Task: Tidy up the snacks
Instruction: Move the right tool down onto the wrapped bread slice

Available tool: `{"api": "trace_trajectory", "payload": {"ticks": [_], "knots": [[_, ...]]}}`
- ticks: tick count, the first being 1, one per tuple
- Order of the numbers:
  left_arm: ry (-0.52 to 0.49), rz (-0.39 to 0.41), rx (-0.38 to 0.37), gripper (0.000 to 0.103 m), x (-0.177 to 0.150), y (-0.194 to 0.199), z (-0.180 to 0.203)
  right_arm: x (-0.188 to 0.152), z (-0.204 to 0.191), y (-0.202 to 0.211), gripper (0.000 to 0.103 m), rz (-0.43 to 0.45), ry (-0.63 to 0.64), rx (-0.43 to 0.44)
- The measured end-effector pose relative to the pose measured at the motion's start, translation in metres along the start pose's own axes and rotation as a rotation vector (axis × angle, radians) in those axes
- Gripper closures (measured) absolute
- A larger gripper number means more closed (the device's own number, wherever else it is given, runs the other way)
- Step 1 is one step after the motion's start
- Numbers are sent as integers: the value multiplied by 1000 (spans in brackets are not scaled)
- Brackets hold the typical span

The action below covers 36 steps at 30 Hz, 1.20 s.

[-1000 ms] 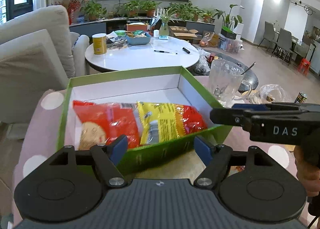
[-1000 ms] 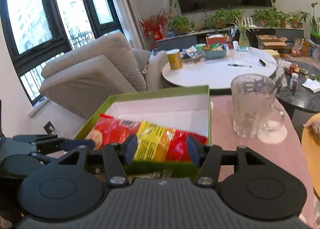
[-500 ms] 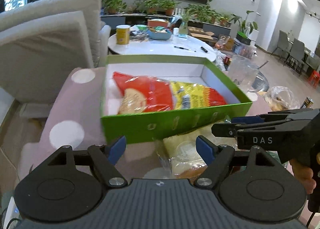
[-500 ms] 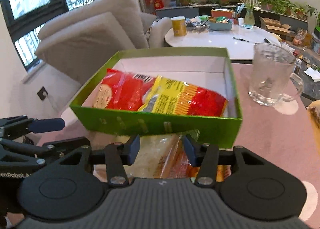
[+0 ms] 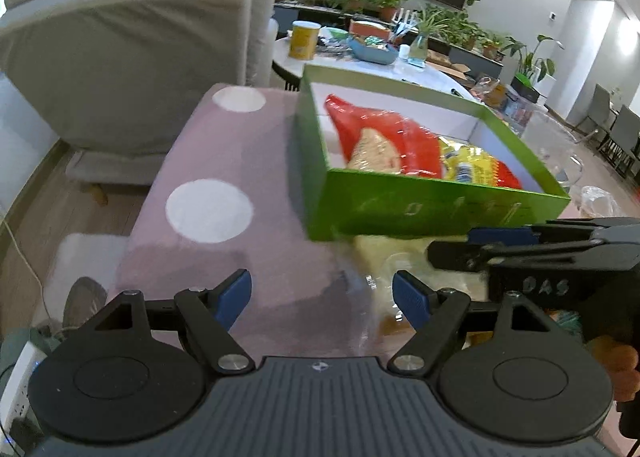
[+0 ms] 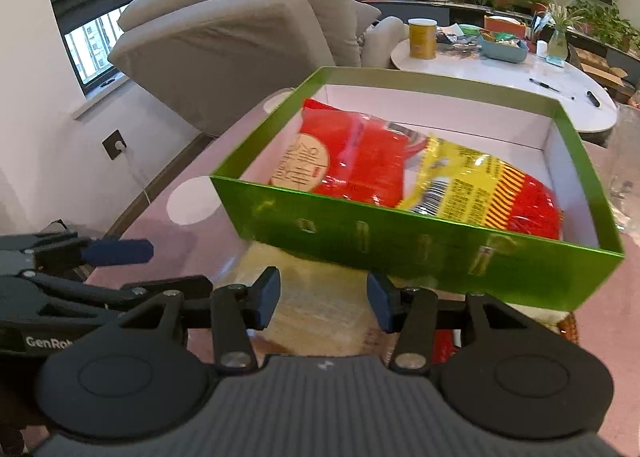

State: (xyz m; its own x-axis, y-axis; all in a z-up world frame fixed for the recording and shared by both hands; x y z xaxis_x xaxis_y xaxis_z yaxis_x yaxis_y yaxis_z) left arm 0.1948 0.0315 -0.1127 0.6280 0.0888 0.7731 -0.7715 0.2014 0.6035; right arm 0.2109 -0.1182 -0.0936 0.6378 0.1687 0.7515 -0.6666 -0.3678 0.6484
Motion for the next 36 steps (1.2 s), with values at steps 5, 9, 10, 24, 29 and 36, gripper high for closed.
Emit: {"api": "trace_trajectory", "payload": {"ticks": [5,9,10,24,29,36], "knots": [[26,4,-42,27,2,-2,0,0,17,18,46,7,-83,-47],[14,5,-94,26,1,-4,13,-8,30,22,38,-34,-160,-55],[7,-1,-101,26,0,-5,17,-10,30,20,38,-46,-175,-47],[-16,-42,-119,26,-7,-18,32,-17,26,6,27,-99,-224,-50],[-23,-50,-122,26,-7,-20,32,-15,25,4,27,-96,-223,-49],[-43,-62,-160,28,-11,-23,44,-17,11,-3,33,-100,-228,5]]}}
Point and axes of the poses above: each gripper's, at about its wrist camera, not at the fingertips, and y roughly against the way its jaws point, z to its right, x to its top, the point moved 8 cm from there along -y, roughly the way its jaws point, and after that the axes turned 6 degrees about z, right-handed, at the moved point
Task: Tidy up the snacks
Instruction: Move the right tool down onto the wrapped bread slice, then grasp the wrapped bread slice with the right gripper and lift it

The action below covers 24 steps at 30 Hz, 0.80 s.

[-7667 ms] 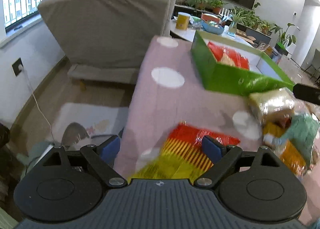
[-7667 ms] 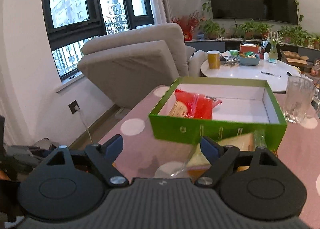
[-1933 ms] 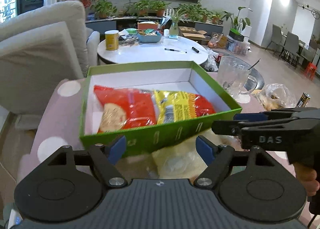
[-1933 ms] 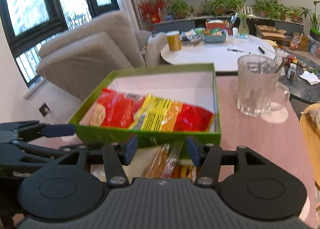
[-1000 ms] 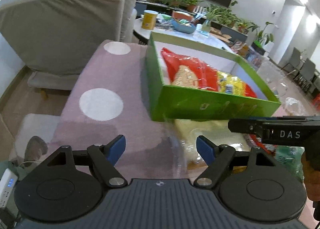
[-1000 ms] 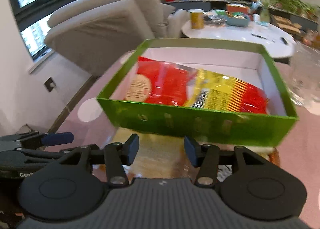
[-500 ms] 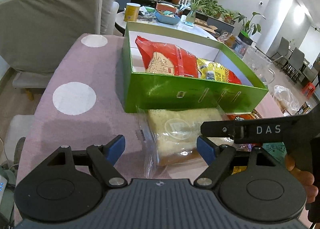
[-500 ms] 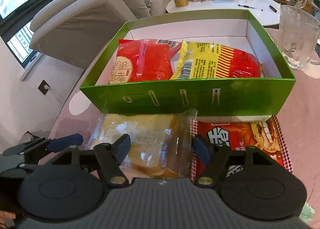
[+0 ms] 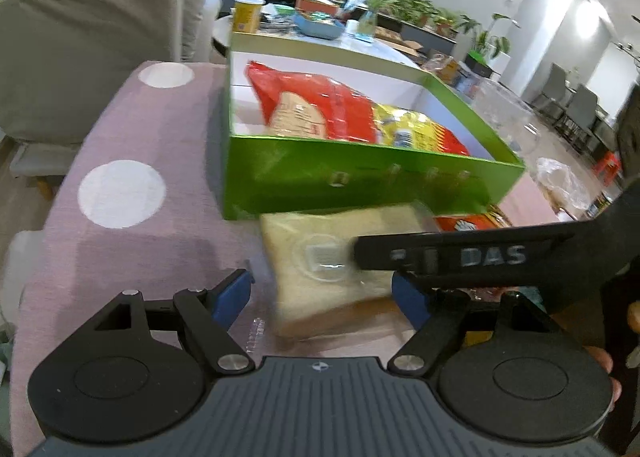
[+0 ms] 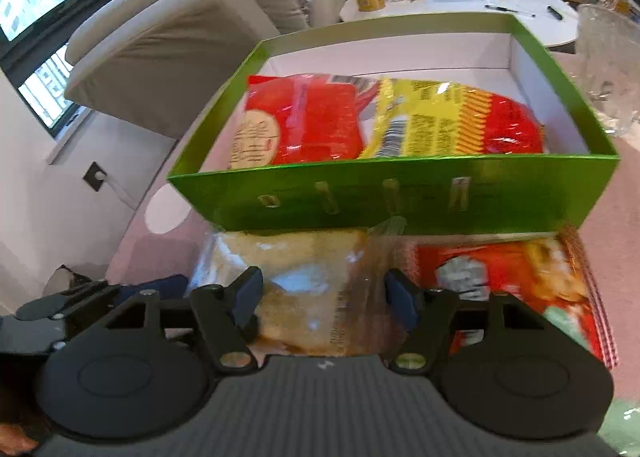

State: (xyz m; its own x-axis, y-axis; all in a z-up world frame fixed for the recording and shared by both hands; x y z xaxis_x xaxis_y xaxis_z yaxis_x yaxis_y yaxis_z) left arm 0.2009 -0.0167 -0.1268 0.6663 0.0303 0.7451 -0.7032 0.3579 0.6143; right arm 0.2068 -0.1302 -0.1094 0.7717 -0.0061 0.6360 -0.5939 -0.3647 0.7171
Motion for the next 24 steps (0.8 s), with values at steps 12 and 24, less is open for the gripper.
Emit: {"api": "trace_trajectory", "payload": {"ticks": [12,24], "knots": [[19,20,79,28,-8,30,-25,-5,-4,10,34,14,22,8],[23,29,56,39,-3,31,-19,-7,-26,7,51,-8,33,67]]}}
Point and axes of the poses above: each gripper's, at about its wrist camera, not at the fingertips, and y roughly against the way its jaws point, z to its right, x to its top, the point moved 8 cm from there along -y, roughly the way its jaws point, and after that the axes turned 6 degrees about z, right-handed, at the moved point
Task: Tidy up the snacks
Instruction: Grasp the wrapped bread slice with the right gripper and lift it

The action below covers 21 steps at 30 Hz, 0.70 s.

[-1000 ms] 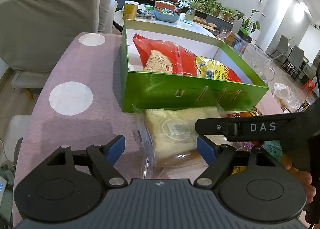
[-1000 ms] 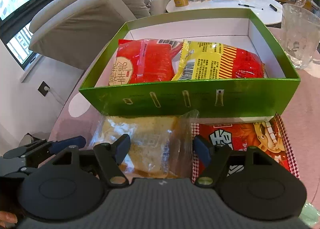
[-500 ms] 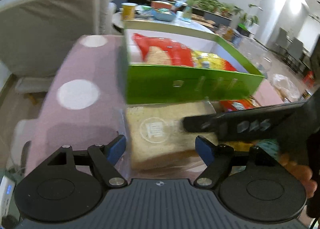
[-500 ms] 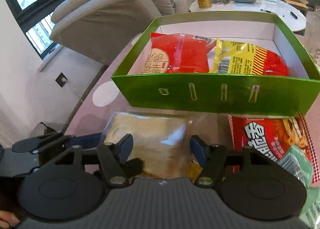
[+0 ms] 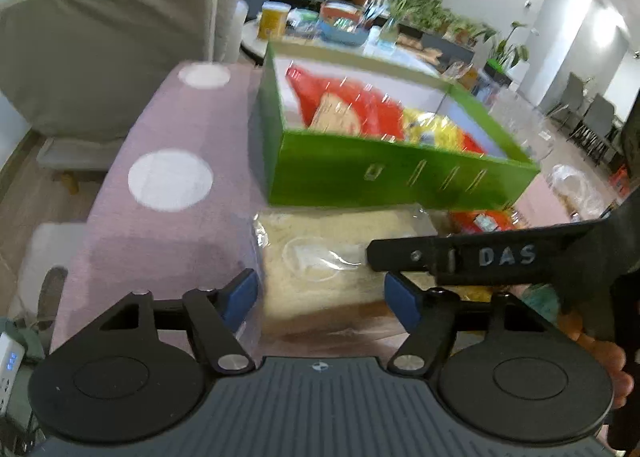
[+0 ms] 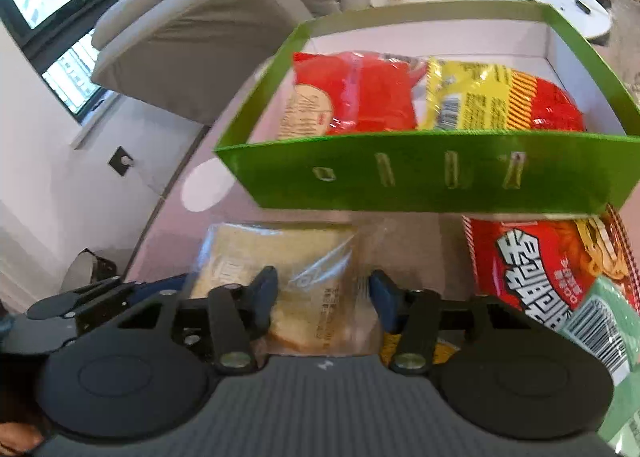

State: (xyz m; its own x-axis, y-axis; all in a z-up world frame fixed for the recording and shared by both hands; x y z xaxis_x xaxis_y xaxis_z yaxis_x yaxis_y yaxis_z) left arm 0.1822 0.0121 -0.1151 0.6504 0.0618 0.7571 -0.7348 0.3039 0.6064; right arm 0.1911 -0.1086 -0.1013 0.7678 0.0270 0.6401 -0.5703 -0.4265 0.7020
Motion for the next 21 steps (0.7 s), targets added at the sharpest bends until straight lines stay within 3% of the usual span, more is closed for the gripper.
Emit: {"api": "trace_trajectory", "payload": {"ticks": [12,21], "knots": [[-80,162,-25,39,40,51,39,34,-7,63,52,195,18,33],[-155,244,-78,38,94,43,96,86,30,97,52,330,11,15]]}}
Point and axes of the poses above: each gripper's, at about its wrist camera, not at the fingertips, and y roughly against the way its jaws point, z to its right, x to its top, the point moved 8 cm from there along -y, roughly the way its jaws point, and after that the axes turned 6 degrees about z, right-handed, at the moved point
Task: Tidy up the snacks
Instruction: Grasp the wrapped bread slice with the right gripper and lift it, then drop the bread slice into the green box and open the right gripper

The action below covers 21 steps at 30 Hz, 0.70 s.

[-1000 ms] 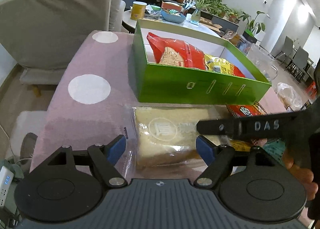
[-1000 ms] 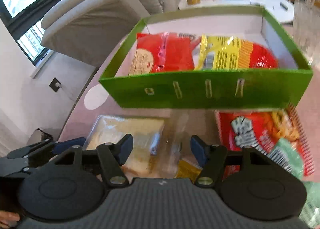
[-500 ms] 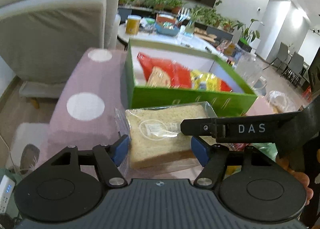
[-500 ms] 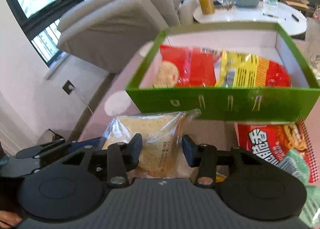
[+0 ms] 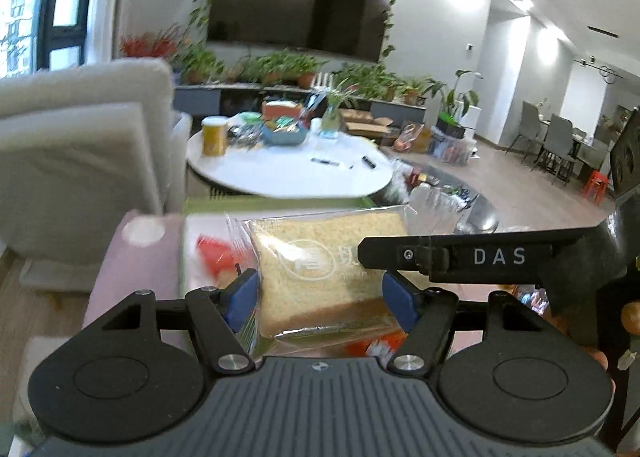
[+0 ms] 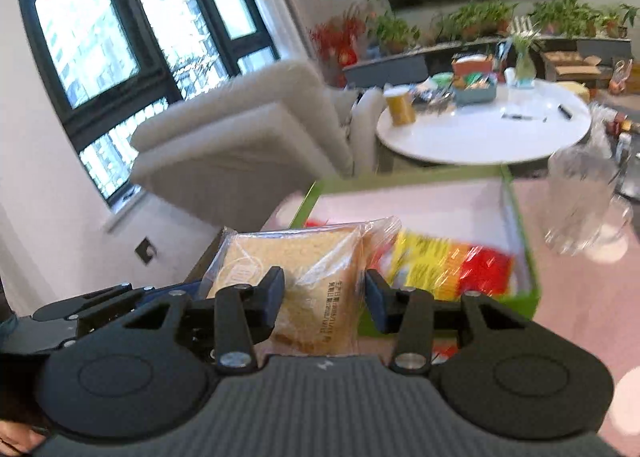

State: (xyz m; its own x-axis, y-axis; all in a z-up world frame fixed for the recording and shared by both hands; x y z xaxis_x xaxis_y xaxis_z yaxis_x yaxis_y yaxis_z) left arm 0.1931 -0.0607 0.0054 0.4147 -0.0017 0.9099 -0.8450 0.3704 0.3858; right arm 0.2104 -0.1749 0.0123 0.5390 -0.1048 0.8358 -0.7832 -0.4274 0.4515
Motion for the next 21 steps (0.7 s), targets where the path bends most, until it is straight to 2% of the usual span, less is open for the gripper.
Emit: {"api": "trace_trajectory", "payload": {"ticks": [4,8,21], "knots": [[-20,10,-16,38,19,-28,17,20,24,-4,52,37,3,-13],[-38,-7,-28,38,24,-61,28,26,48,-13,52,51,-8,-33],[-84,-114,8,38,8,-166,19,25,112,-91,52,-6,-76,-63]]}}
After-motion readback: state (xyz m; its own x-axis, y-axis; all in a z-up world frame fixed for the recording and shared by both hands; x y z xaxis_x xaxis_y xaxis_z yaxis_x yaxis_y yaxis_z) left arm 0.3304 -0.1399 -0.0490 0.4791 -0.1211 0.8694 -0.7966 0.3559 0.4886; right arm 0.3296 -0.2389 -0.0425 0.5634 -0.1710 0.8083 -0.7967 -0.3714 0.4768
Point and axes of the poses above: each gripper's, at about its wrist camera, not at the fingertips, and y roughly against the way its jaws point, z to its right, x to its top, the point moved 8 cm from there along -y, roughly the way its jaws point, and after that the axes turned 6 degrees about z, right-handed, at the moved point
